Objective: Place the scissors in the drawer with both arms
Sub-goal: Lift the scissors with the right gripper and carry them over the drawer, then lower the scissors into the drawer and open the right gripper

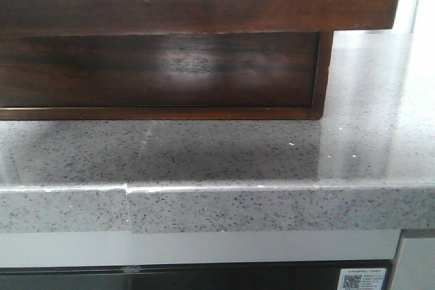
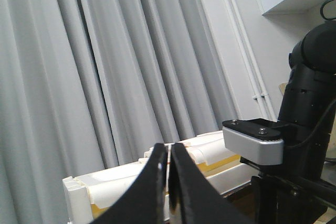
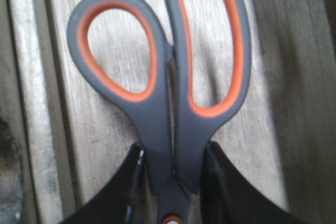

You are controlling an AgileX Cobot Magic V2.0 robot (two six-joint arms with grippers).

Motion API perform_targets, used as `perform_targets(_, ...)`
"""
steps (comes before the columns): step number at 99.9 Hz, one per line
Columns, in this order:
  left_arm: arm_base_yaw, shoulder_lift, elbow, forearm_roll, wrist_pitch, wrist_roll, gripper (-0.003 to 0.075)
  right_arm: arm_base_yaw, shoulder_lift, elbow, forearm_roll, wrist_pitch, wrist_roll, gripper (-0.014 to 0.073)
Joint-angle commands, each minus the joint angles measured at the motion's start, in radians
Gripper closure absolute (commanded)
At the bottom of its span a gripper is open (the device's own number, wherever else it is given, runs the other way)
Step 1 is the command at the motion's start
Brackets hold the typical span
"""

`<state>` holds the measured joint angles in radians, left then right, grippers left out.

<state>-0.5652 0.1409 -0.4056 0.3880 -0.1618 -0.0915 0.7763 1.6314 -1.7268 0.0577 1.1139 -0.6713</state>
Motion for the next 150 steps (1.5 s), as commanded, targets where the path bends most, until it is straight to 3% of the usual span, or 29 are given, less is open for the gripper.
perform_targets(1, -0.005, 0.013, -0.032, -0.014, -0.061, -0.009, 0.0742, 0.001, -0.033, -0.03, -0.011, -0.039, 0.015, 0.0653)
perform_targets(32, -0.005, 0.013, -0.032, -0.014, -0.061, -0.009, 0.0742, 0.001, -0.006, -0.03, -0.088, -0.019, 0.089, 0.0653)
perform_targets(78, -0.005, 0.013, -0.032, -0.014, -0.061, -0.009, 0.0742, 0.001, 0.002, -0.03, -0.098, 0.037, 0.089, 0.0649)
perform_targets(88, -0.005, 0.013, -0.032, -0.014, -0.061, -0.009, 0.0742, 0.001, 0.002, -0.03, -0.098, 0.04, 0.089, 0.06)
perform_targets(109, -0.005, 0.013, -0.032, -0.014, -0.061, -0.009, 0.0742, 0.001, 0.002, -0.03, -0.098, 0.04, 0.089, 0.0408)
perform_targets(150, -0.005, 0.013, -0.032, -0.014, -0.061, -0.009, 0.0742, 0.001, 0.002, -0.03, -0.1, 0.04, 0.089, 0.0392)
